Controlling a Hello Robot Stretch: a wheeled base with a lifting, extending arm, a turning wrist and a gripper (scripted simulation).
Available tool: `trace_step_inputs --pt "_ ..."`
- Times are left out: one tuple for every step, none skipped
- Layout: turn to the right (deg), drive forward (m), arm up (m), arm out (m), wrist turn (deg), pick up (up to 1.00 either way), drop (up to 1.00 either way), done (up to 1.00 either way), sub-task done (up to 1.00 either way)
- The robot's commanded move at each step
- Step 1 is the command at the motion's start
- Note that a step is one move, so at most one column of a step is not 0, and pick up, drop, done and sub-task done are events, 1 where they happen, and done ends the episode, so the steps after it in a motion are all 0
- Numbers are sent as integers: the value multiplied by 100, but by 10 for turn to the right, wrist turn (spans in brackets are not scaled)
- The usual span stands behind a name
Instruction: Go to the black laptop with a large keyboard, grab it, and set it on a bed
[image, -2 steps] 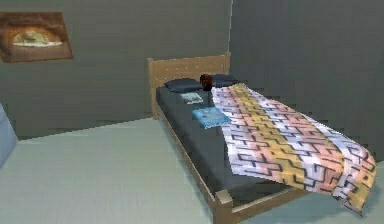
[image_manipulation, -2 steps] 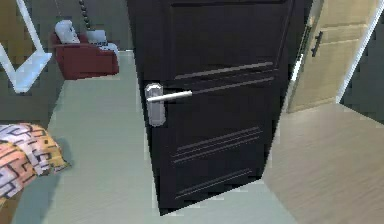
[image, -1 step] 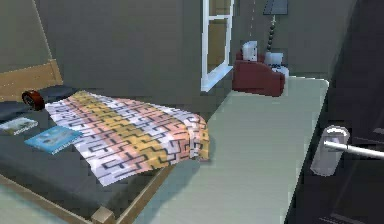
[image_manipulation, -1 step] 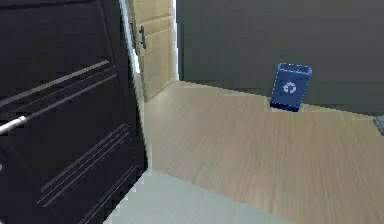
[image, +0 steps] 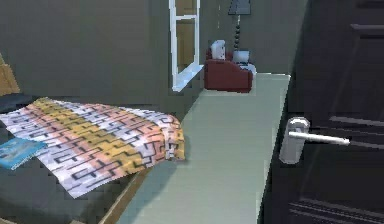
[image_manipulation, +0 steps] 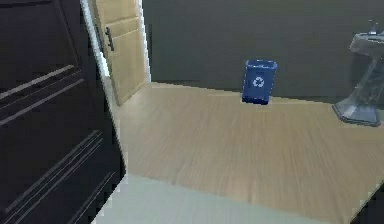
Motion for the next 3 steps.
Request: trace_step_inputs --pt "0 100 0 0 0 0 0 0 0" --pt "60 0 0 0 0 0 0 0 0" --pt "0 20 0 0 0 0 0 0 0"
